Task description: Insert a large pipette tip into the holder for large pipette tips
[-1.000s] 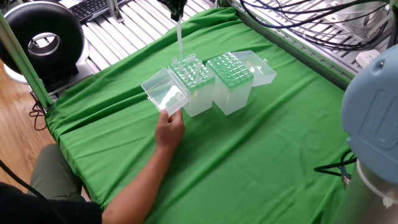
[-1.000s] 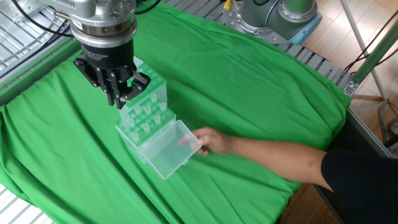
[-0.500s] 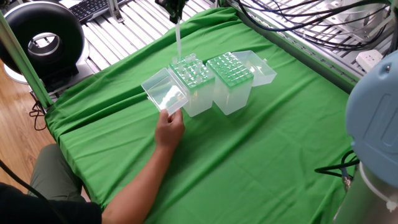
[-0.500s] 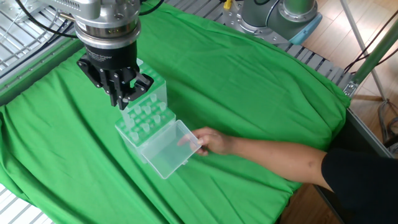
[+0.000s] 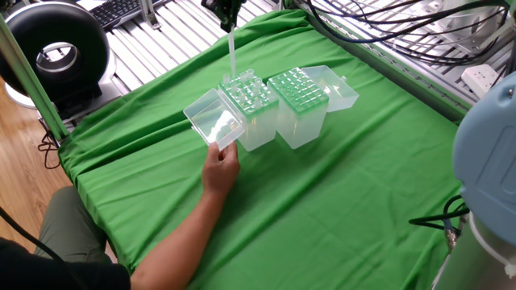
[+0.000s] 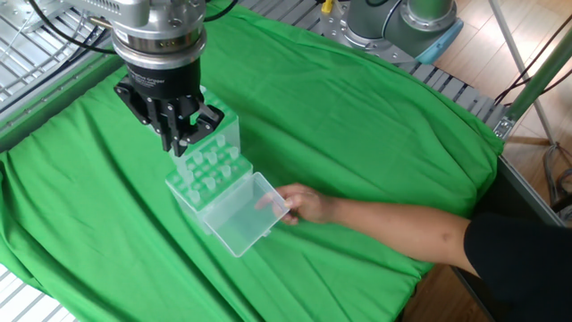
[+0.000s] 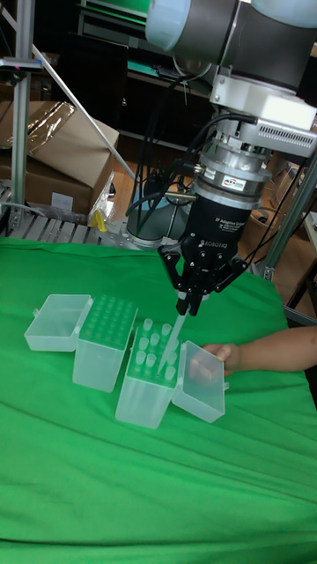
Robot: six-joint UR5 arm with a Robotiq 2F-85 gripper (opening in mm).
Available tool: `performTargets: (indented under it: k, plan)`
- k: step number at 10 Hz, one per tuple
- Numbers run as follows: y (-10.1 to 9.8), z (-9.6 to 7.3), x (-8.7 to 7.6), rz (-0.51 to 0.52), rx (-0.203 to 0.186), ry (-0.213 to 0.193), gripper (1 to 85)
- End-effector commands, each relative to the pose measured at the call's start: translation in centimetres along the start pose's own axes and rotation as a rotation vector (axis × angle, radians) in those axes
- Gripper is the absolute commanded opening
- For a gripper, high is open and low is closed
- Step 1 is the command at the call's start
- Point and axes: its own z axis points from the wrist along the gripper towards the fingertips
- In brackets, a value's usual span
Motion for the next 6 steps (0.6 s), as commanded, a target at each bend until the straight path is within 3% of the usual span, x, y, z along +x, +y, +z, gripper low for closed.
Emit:
performTargets:
  k: [1, 6]
  plan:
    - [0.2, 0.3, -0.2, 0.003, -0.009, -0.008, 12.7]
    - [0.1, 1.9, -0.5, -0.004, -0.009, -0.014, 12.7]
